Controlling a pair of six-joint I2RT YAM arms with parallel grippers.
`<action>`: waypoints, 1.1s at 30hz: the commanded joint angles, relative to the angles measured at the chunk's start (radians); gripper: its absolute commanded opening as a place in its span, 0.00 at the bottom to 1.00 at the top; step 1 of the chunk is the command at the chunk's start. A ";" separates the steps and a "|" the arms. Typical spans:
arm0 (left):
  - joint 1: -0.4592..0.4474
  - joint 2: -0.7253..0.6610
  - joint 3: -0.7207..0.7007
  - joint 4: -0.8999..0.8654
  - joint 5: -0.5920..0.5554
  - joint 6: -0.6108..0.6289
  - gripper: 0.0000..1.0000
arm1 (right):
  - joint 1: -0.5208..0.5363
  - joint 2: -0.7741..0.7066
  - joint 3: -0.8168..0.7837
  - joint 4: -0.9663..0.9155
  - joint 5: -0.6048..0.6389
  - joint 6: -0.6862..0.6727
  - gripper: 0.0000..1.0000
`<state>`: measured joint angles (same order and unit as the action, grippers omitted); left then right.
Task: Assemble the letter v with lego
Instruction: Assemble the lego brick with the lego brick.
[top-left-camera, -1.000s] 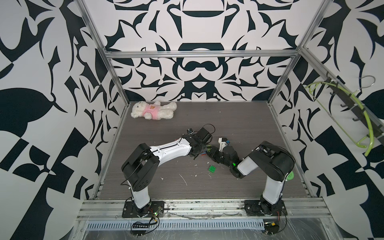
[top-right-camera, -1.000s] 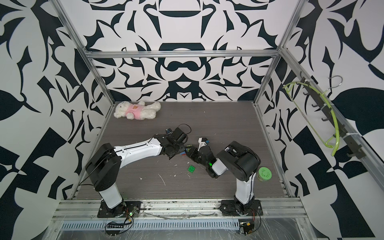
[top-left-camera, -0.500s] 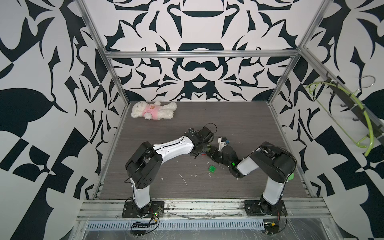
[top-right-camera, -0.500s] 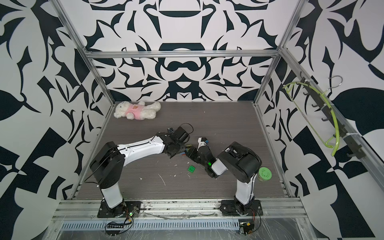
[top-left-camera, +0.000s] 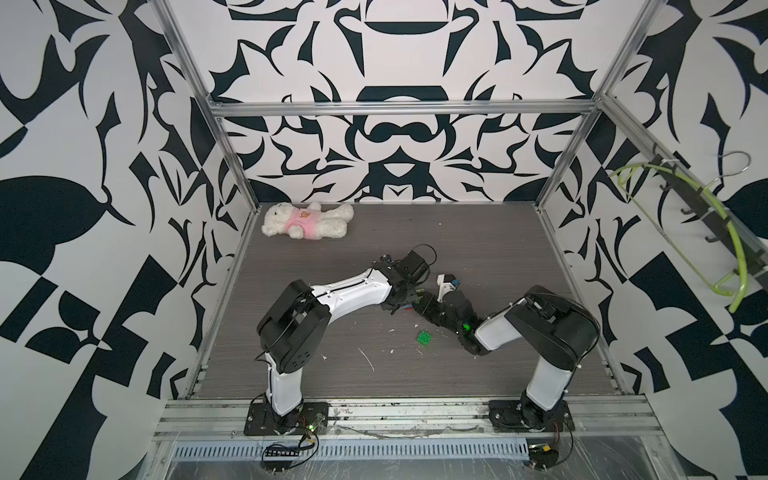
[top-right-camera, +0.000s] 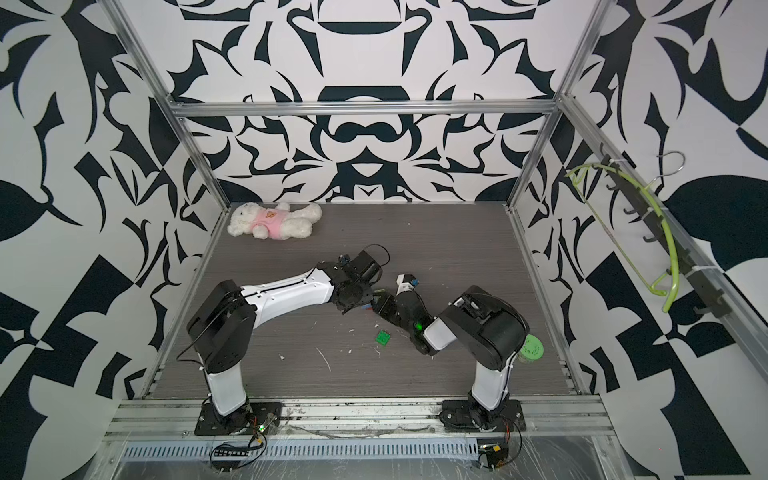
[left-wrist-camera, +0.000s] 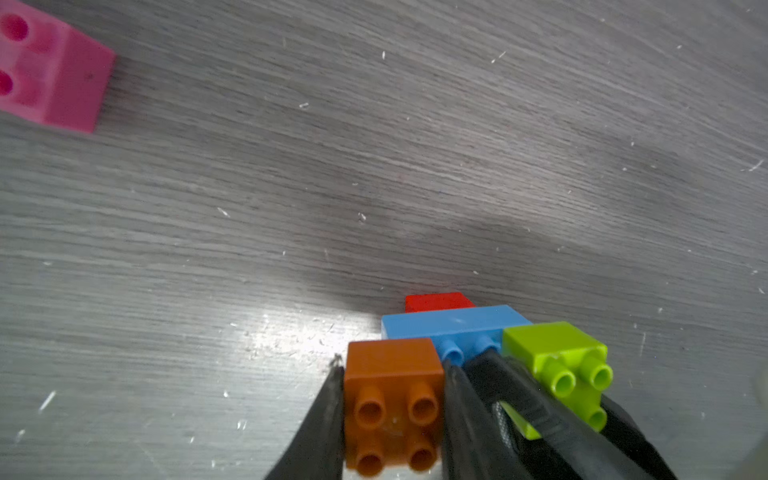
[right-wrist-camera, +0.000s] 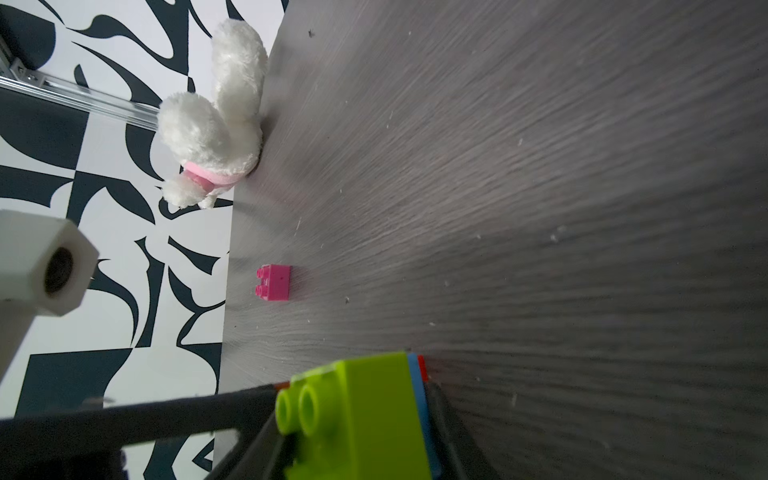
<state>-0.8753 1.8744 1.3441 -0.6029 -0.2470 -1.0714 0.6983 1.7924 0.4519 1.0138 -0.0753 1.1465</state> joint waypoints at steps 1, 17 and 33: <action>0.004 0.076 0.025 -0.052 0.043 0.017 0.10 | 0.023 0.027 0.003 -0.052 -0.020 -0.004 0.21; 0.004 0.128 0.028 -0.076 0.080 0.021 0.06 | 0.029 0.073 0.004 -0.004 -0.021 0.022 0.19; 0.002 0.211 0.106 -0.184 0.099 0.073 0.08 | 0.037 0.068 -0.009 0.008 0.008 0.019 0.19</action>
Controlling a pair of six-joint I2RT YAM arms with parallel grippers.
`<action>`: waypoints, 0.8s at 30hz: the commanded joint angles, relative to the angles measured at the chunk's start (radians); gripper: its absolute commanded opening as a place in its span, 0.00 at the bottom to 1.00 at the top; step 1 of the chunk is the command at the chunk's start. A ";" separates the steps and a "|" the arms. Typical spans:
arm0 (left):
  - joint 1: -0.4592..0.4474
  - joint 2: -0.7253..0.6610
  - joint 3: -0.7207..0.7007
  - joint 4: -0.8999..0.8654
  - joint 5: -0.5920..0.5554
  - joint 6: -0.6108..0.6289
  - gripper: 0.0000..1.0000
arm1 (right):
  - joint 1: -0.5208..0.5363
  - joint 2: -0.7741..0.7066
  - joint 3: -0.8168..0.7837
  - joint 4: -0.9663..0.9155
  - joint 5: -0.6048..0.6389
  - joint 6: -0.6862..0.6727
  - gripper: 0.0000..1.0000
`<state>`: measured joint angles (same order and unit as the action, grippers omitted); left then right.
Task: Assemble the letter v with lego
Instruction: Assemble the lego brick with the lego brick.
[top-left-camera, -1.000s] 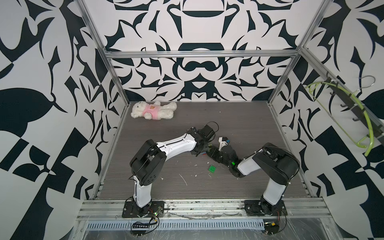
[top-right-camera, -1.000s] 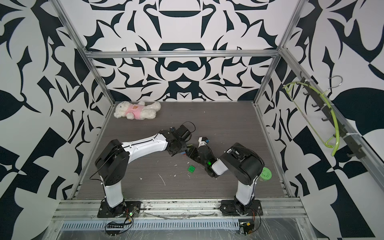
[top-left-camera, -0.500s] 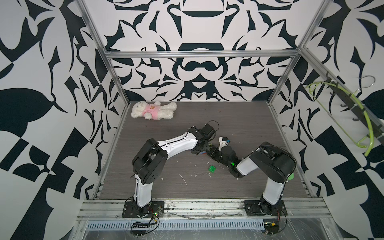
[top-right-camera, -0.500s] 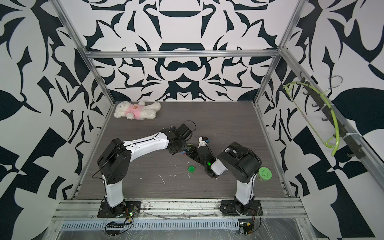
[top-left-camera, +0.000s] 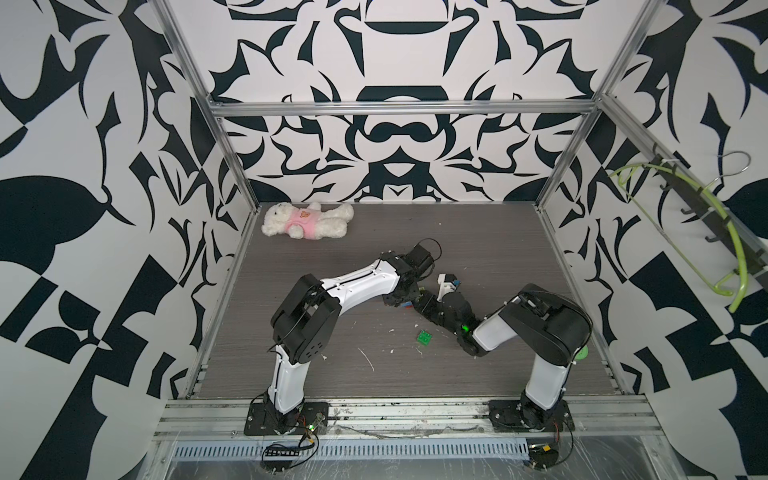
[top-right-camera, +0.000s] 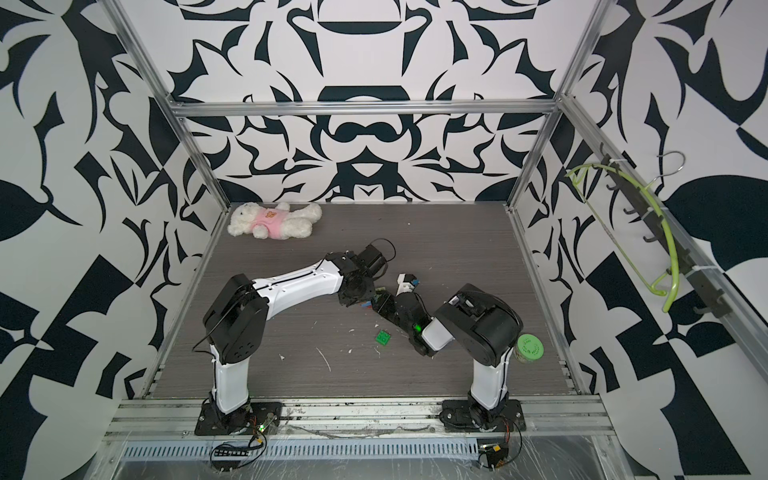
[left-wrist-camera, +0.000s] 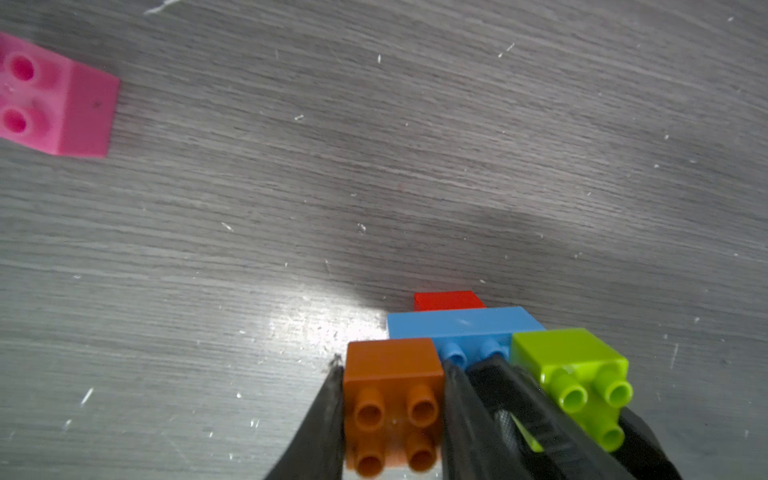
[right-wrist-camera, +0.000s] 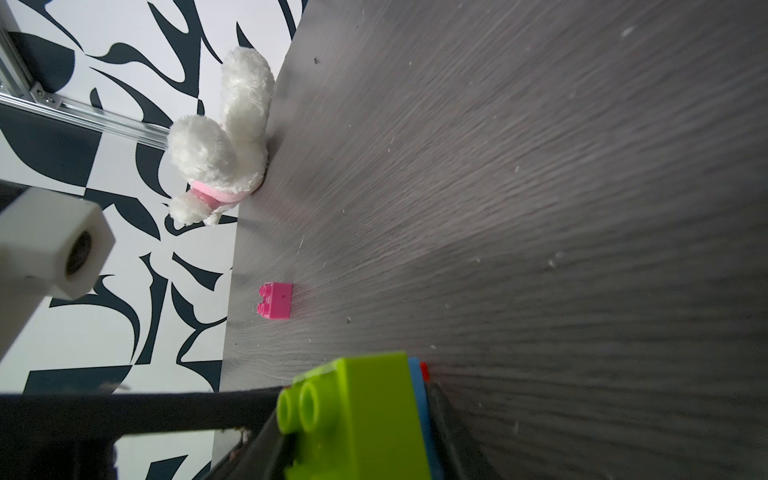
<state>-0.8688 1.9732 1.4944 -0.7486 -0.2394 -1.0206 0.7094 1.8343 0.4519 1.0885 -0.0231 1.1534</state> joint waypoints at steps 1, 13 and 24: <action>-0.004 0.113 -0.051 -0.026 0.098 0.020 0.08 | 0.027 0.026 -0.010 -0.065 -0.044 0.012 0.19; -0.001 0.065 -0.063 -0.014 0.077 0.026 0.38 | 0.032 0.017 -0.012 -0.078 -0.038 0.008 0.19; 0.022 -0.040 -0.043 -0.024 0.010 0.049 0.94 | 0.033 0.023 -0.012 -0.082 -0.039 0.016 0.19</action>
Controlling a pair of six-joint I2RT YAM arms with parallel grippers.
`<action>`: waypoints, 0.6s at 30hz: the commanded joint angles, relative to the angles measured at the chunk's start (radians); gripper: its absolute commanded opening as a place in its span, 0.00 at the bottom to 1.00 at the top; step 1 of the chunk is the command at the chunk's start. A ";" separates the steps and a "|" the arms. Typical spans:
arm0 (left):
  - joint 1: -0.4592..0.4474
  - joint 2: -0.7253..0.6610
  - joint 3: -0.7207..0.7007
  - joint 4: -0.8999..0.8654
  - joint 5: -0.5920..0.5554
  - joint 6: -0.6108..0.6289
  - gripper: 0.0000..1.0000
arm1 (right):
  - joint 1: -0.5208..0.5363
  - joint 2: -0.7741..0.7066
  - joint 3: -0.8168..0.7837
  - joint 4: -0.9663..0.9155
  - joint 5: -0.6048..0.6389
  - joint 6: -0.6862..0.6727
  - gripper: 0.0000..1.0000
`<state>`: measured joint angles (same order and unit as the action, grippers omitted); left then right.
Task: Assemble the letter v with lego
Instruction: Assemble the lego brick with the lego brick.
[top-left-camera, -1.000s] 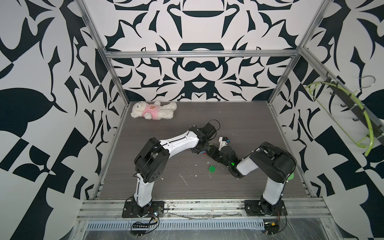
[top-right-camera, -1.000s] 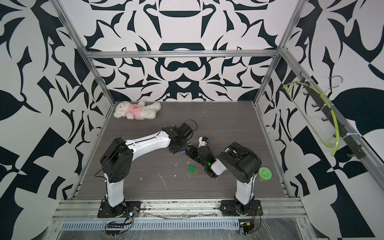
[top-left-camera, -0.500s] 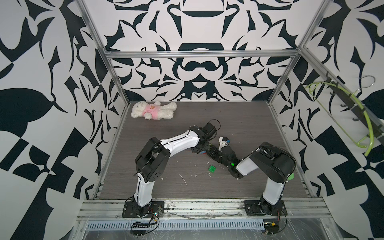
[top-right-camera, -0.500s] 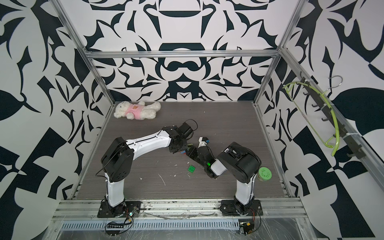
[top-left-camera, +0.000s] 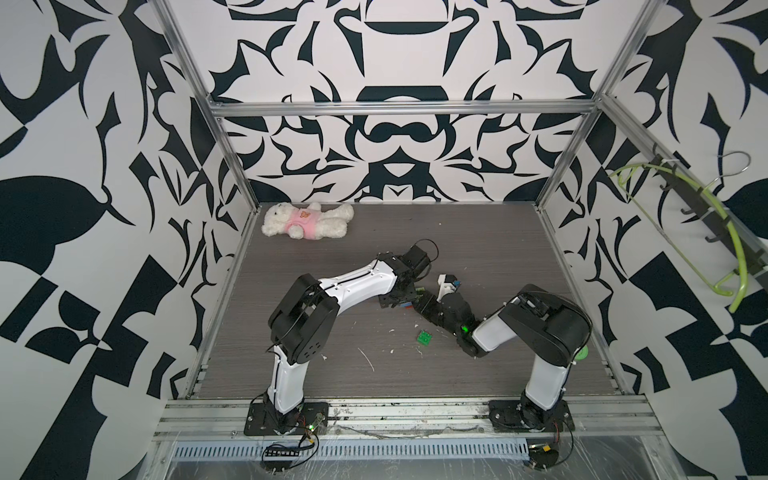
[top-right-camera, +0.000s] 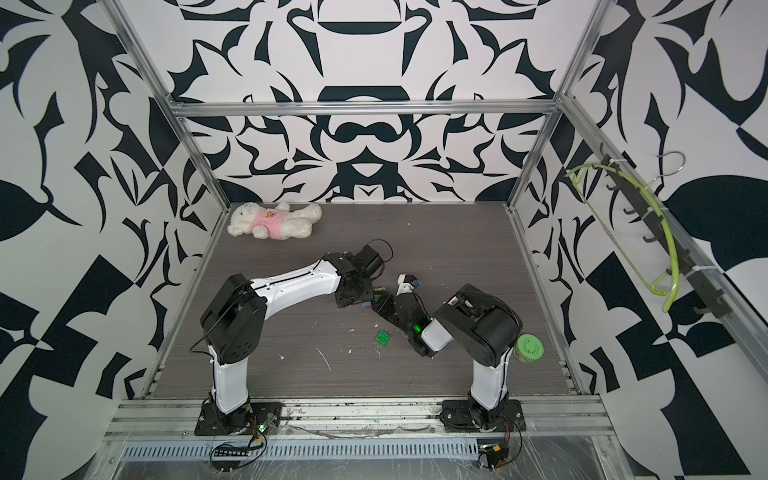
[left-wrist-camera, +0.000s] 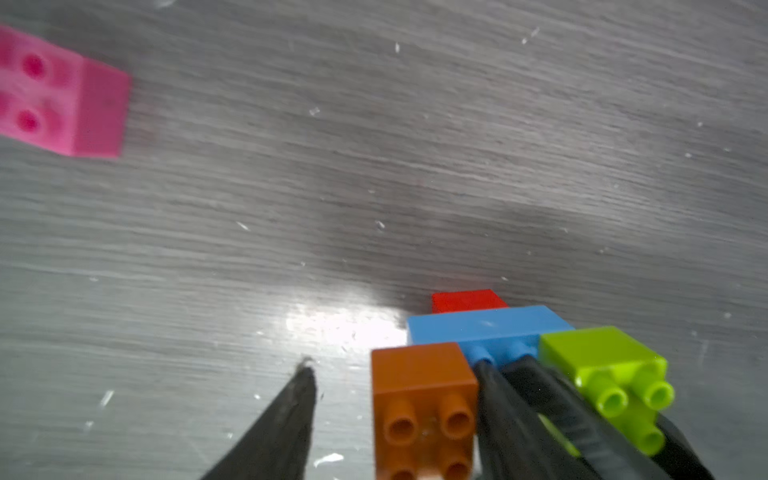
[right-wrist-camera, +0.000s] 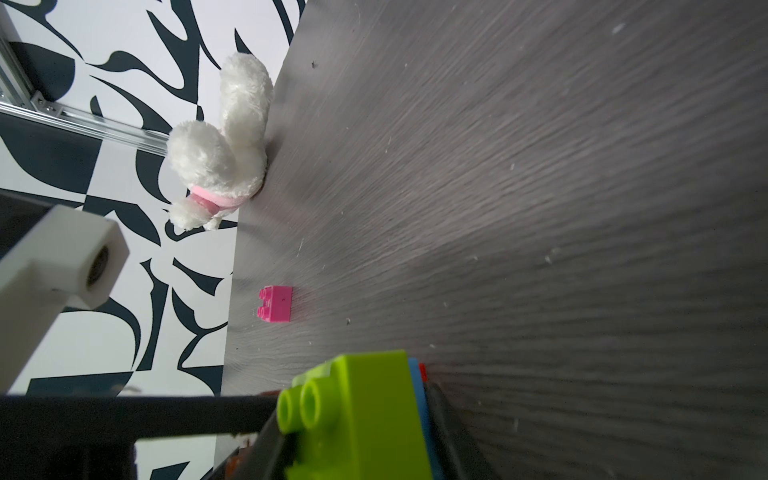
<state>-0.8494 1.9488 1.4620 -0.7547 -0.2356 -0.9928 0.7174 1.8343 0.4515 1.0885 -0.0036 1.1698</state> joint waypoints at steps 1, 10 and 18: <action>0.004 -0.031 -0.008 -0.015 0.001 0.026 0.99 | 0.025 0.021 -0.010 -0.087 -0.058 -0.001 0.19; 0.042 -0.178 -0.053 0.040 -0.001 0.051 0.99 | 0.024 -0.015 0.010 -0.158 -0.055 -0.010 0.21; 0.079 -0.338 -0.199 0.205 0.045 0.093 0.99 | 0.030 -0.039 0.031 -0.224 -0.047 -0.018 0.36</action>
<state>-0.7891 1.6707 1.3140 -0.6250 -0.2226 -0.9318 0.7368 1.8088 0.4759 1.0058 -0.0406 1.1698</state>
